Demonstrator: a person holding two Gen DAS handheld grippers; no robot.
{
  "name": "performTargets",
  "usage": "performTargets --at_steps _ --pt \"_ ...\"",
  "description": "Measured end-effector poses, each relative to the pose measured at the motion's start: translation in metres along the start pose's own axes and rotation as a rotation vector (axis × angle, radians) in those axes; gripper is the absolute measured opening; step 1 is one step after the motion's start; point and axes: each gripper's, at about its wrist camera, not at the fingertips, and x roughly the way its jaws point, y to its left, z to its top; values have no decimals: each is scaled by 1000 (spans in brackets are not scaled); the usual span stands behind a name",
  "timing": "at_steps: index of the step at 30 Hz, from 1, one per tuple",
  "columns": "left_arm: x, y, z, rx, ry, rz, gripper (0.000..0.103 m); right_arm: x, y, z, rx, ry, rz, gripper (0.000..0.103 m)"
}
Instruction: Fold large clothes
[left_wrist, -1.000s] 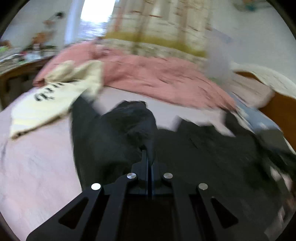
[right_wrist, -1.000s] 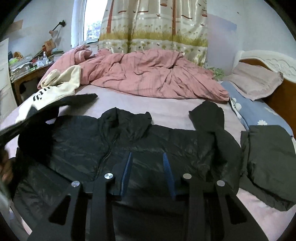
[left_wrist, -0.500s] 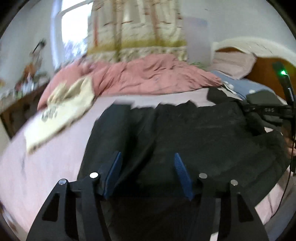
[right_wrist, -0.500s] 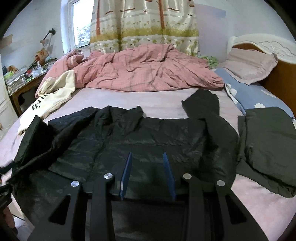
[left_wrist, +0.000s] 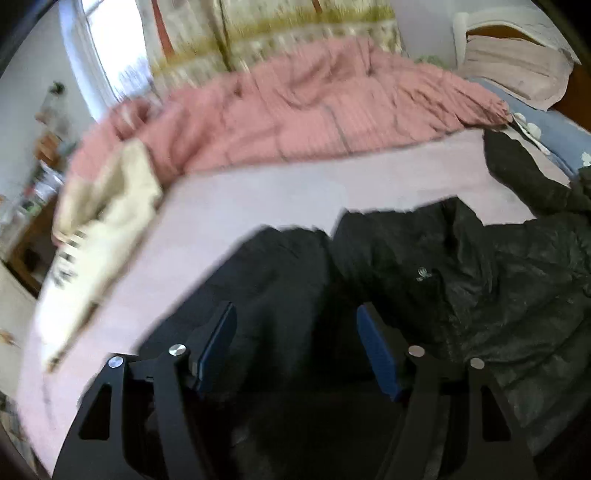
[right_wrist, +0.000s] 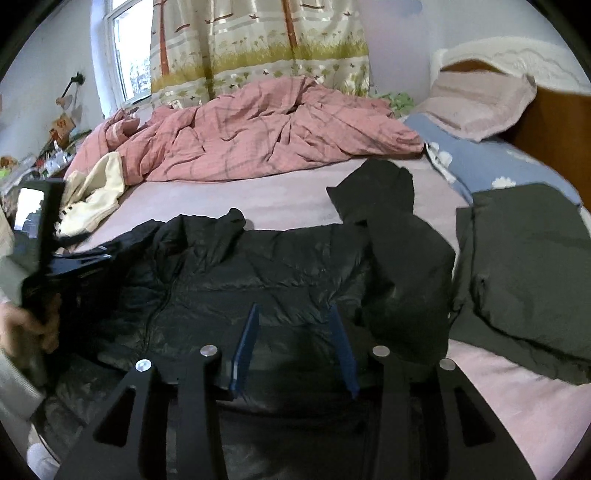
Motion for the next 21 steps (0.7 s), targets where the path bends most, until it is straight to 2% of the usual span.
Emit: performTargets --at_steps 2,3,4,5,6,8,9,12,14,16,17,19,21 --pt "19 -7 -2 48 71 46 65 4 0 0 -14 3 -11 43" --pt "28 -12 -5 78 125 69 57 6 0 1 -21 5 -22 43" --pt "33 -16 -8 95 151 87 35 7 -1 1 -23 5 -31 43" --pt "32 -20 -9 101 138 89 22 7 -2 1 -21 5 -39 43" --pt "27 -22 -11 107 119 85 1 8 -4 1 -16 8 -42 43" --pt "4 -24 -14 101 39 57 1 9 -8 1 -2 11 -40 43" --pt "-14 -26 -16 89 -25 14 1 8 -10 1 5 13 -40 43" --pt "-79 -31 -30 91 -202 -177 1 6 -14 1 15 12 -19 43" --pt "-117 -37 -47 134 -272 -307 1 4 -17 1 33 12 13 43" --pt "-145 -46 -67 192 -293 -388 2 4 -21 1 81 26 87 44" --pt "-151 -50 -73 208 -285 -392 2 5 -23 1 108 34 122 45" --pt "-152 -58 -85 209 -239 -382 6 6 -24 0 147 35 163 59" --pt "-141 -61 -94 177 -189 -384 7 6 -24 -2 173 25 173 68"
